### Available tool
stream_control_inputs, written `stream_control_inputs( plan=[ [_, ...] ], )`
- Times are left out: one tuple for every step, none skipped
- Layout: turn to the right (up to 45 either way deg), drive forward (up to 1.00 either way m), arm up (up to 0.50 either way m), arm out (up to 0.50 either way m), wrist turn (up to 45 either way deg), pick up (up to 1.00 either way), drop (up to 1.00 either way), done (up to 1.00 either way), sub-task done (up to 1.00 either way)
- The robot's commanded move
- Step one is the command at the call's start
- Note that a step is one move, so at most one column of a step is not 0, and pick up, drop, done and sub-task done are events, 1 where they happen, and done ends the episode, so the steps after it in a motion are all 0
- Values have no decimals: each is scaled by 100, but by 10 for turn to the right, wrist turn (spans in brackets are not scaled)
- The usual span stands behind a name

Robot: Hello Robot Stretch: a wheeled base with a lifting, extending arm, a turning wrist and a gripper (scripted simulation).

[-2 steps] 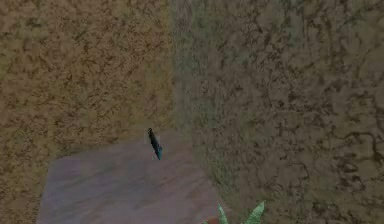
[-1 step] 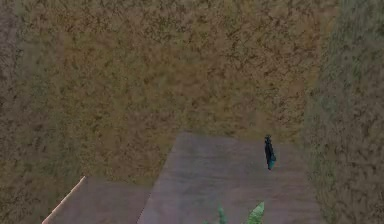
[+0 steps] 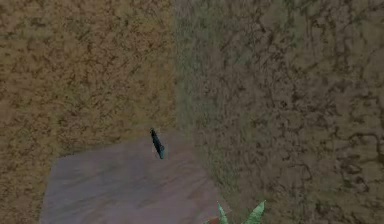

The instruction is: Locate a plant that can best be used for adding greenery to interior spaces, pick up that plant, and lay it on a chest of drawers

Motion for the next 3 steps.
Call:
stream_control_inputs(
  plan=[
    [-390, 0, 0, 0, 0, 0, 0, 0, 0],
    [360, 0, 0, 0, 0, 0, 0, 0, 0],
    [-360, 0, 0, 0, 0, 0, 0, 0, 0]
  ],
)
